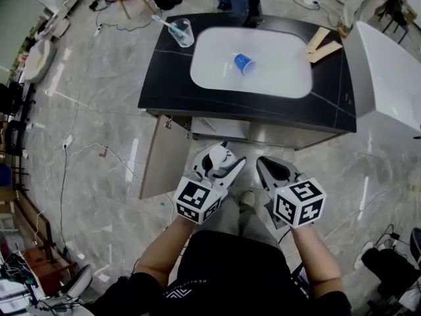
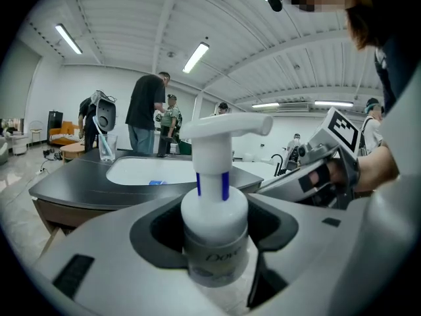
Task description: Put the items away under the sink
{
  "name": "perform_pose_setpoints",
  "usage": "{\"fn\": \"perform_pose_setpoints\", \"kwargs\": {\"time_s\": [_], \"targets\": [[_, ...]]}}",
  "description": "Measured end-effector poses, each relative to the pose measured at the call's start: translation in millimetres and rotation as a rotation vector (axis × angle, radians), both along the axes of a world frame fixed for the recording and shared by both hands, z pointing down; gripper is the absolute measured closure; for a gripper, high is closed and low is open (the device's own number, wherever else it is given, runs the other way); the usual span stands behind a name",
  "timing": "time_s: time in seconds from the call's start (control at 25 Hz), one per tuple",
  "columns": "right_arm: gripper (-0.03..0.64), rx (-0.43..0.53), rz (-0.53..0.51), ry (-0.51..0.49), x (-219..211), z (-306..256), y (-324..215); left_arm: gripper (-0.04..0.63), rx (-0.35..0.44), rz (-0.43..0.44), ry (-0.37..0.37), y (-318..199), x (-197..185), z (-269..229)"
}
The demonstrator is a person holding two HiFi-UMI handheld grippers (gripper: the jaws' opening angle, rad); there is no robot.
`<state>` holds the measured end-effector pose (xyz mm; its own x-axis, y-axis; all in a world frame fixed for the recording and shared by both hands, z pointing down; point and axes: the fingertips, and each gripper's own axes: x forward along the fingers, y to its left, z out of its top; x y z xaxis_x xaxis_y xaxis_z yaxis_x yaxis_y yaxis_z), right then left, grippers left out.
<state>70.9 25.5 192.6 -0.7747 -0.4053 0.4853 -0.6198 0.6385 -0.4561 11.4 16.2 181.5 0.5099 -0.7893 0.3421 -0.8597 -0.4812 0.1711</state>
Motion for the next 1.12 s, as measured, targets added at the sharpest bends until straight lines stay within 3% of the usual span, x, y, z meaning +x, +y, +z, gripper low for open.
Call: {"fn": "perform_pose_setpoints", "kwargs": {"time_s": [0.32, 0.52, 0.8, 1.12], "targets": [[0.580, 0.000, -0.002, 0.009, -26, 6, 9, 0.344, 0.014, 0.002, 0.025, 5, -25, 11], [0.581, -0.019, 0.050, 0.001, -47, 25, 13, 0.344, 0.007, 0.056, 0.018, 8, -45, 28], [0.581, -0.035, 0.100, 0.019, -77, 70, 29, 0.344, -0.015, 0.110, -0.003, 25, -71, 74], [0.581, -0.023, 0.133, 0.038, -91, 124, 41, 0.344, -0.017, 0.160, 0.007, 44, -74, 135]]}}
